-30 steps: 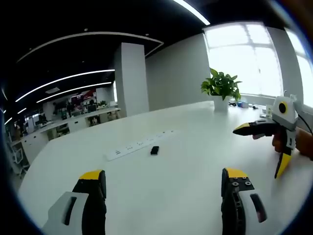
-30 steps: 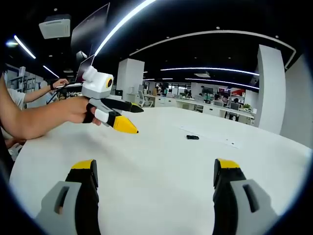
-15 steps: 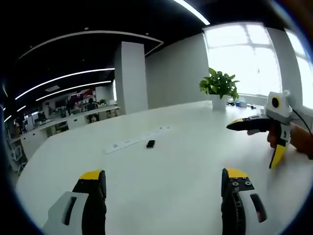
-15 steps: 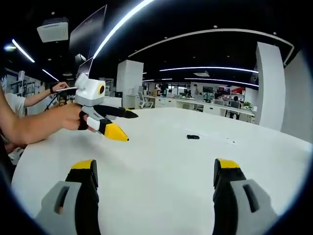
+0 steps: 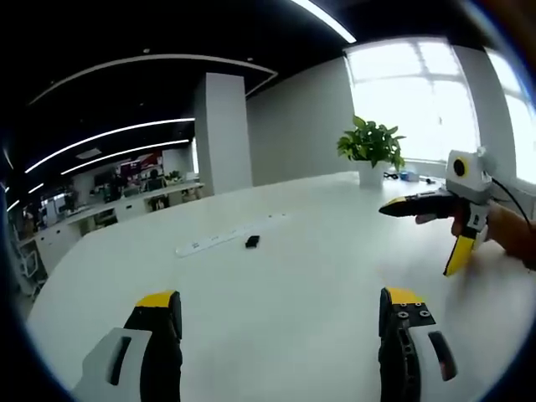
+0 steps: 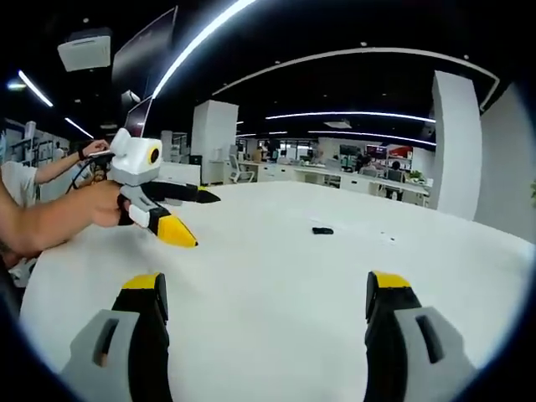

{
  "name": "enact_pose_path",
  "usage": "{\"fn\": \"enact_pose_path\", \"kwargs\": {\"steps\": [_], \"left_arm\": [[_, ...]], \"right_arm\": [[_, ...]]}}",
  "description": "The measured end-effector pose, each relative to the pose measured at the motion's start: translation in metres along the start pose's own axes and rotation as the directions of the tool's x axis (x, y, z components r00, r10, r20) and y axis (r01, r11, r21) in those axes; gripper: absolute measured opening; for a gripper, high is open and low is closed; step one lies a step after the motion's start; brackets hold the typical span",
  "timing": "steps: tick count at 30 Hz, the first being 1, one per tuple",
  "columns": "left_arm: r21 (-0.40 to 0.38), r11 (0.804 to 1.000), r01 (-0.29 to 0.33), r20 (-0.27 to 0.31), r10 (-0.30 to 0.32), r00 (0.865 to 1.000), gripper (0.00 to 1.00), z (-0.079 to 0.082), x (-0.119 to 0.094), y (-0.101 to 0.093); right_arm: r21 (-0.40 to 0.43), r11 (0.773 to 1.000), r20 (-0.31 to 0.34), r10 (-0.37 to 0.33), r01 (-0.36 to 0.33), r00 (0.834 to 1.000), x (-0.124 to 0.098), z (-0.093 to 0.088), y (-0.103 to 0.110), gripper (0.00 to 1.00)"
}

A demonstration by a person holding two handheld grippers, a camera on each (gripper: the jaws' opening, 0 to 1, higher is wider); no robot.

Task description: Snap the two parts of the plastic buckle together until the buckle closes and remains connected.

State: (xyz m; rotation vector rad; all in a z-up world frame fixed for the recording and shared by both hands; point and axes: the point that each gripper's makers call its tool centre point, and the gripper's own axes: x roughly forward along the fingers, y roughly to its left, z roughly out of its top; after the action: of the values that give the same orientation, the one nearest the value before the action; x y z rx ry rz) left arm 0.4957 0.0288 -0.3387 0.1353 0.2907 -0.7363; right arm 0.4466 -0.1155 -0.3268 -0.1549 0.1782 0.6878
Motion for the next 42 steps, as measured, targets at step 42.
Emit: {"fn": "enact_pose_path", "kwargs": {"steps": [42], "left_arm": [[-0.031,0.999,-0.015,0.03,0.016,0.999,0.97,-0.023,-0.046,-0.022]], "right_arm": [[-0.101,0.986,-0.003,-0.135,0.134,0.991,-0.036,-0.015,-0.006,1.0]]}}
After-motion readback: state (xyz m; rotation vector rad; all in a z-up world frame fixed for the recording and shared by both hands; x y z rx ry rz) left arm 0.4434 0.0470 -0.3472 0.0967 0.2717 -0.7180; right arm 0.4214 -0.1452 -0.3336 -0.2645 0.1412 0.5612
